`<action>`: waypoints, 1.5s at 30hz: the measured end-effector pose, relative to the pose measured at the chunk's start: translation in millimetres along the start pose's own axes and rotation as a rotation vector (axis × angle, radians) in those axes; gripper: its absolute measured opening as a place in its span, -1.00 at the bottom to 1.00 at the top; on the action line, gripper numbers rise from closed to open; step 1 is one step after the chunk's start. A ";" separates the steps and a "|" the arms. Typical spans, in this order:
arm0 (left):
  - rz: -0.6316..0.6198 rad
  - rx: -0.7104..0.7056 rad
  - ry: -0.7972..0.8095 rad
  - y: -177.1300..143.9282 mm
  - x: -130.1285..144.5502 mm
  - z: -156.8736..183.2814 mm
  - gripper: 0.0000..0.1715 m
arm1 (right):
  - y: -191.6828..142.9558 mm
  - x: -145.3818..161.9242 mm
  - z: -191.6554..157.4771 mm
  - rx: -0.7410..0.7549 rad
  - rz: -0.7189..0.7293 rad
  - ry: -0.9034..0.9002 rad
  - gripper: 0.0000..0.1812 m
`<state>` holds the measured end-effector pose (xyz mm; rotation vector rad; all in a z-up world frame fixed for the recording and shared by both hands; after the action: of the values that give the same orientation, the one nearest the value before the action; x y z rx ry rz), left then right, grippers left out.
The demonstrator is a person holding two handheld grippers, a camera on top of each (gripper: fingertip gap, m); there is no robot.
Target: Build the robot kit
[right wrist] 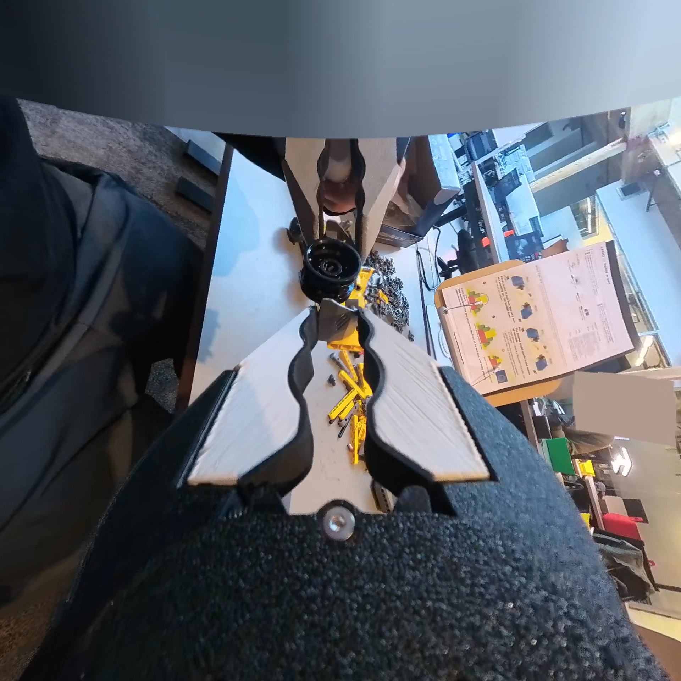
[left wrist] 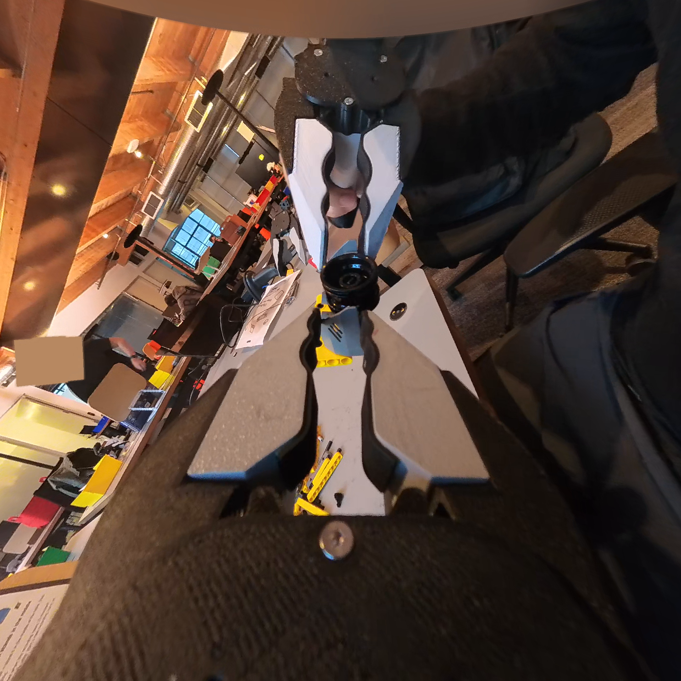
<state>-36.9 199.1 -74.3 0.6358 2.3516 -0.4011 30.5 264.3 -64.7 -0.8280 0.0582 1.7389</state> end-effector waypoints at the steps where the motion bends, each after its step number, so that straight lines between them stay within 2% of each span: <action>1: -0.002 -0.002 -0.005 0.6 -0.3 0.1 -0.76 | -0.6 -0.1 0.5 -0.011 -0.003 -0.006 -0.77; 21: -0.008 -0.036 -0.027 -0.1 3.0 -4.9 -0.76 | 0.6 0.8 6.4 0.004 -0.002 -0.020 -0.77; 25: 0.003 -0.020 -0.058 0.5 3.9 -3.9 -0.76 | 0.9 1.9 5.5 0.001 -0.002 -0.016 -0.77; 27: 0.007 0.005 -0.128 -0.2 7.1 -3.9 -0.76 | 4.4 4.7 5.3 0.026 -0.004 -0.014 -0.77; 29: 0.010 0.052 -0.276 -2.4 15.1 -6.4 -0.66 | 13.0 10.4 1.3 0.076 -0.004 -0.029 -0.77; 31: 0.001 0.037 -0.470 -5.5 29.2 -17.4 -0.29 | 23.7 20.0 -7.2 0.128 -0.032 -0.056 -0.77; 34: -0.066 0.099 -0.714 -5.8 57.4 -12.1 0.00 | 40.2 34.7 -27.1 0.166 -0.061 -0.093 -0.77; 37: -0.093 0.191 -0.849 -3.0 77.0 4.4 0.02 | 56.5 52.7 -45.2 0.218 -0.085 -0.152 -0.77; 39: -0.116 0.212 -0.886 1.9 89.5 11.6 0.00 | 66.7 66.3 -56.5 0.240 -0.099 -0.214 -0.78; 41: -0.163 0.233 -0.882 7.6 102.9 16.0 -0.07 | 78.6 83.4 -69.5 0.204 -0.138 -0.266 -0.78; 43: -0.236 0.267 -0.852 14.1 116.0 21.7 -0.08 | 86.5 95.4 -78.1 0.177 -0.148 -0.312 -0.95; 45: -0.329 0.317 -0.817 21.6 130.0 30.1 -0.05 | 90.3 102.1 -78.5 0.184 -0.144 -0.365 -0.95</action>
<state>-95.9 247.6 -185.7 0.1499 1.6025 -0.9840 -18.8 283.0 -213.0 -0.3640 -0.0831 1.6933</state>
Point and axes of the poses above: each gripper's, where its closed fingertips meet, y out along the fingers, x out of its underside, z = x × y across the jaws, the point moved 4 cm from there along -y, back along the fingers, and after that the axes turned 1 degree about y, right-handed, at the moved point
